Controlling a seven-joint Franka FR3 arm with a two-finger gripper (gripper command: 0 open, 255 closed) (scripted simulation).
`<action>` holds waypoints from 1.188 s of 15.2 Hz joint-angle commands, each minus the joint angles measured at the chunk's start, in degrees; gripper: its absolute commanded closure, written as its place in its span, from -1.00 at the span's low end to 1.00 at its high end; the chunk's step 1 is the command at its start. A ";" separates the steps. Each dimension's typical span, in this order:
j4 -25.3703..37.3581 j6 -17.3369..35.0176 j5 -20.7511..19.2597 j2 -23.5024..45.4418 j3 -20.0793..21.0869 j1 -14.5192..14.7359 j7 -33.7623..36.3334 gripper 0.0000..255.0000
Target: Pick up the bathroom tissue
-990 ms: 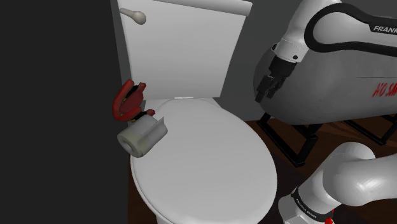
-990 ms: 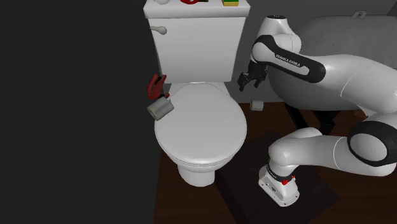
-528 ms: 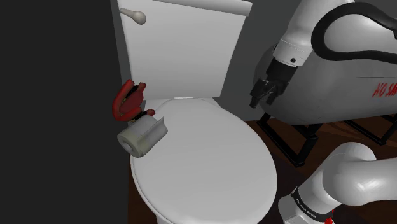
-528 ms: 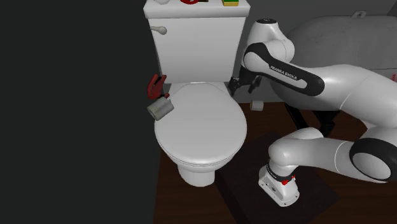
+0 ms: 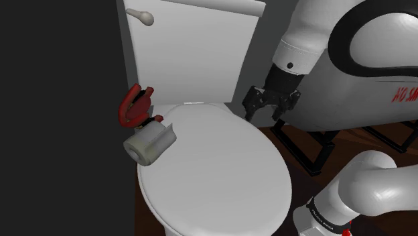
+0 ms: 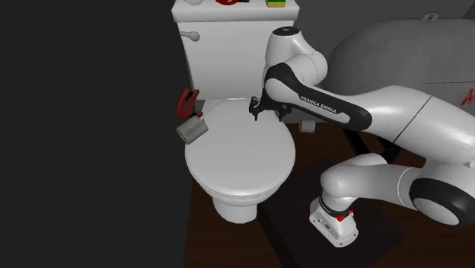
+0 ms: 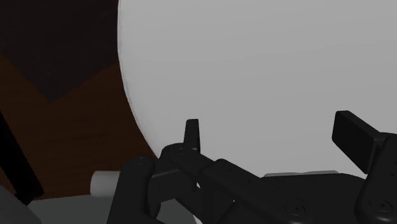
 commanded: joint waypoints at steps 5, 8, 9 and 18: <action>9.08 -0.10 1.56 6.79 12.68 -5.28 19.88 -1.00; 15.44 -0.39 0.59 11.99 20.07 -9.59 30.12 -1.00; 17.79 -0.54 -0.09 14.01 22.84 -11.36 33.66 -1.00; 45.62 -6.37 -10.72 29.95 85.18 -65.89 64.82 -1.00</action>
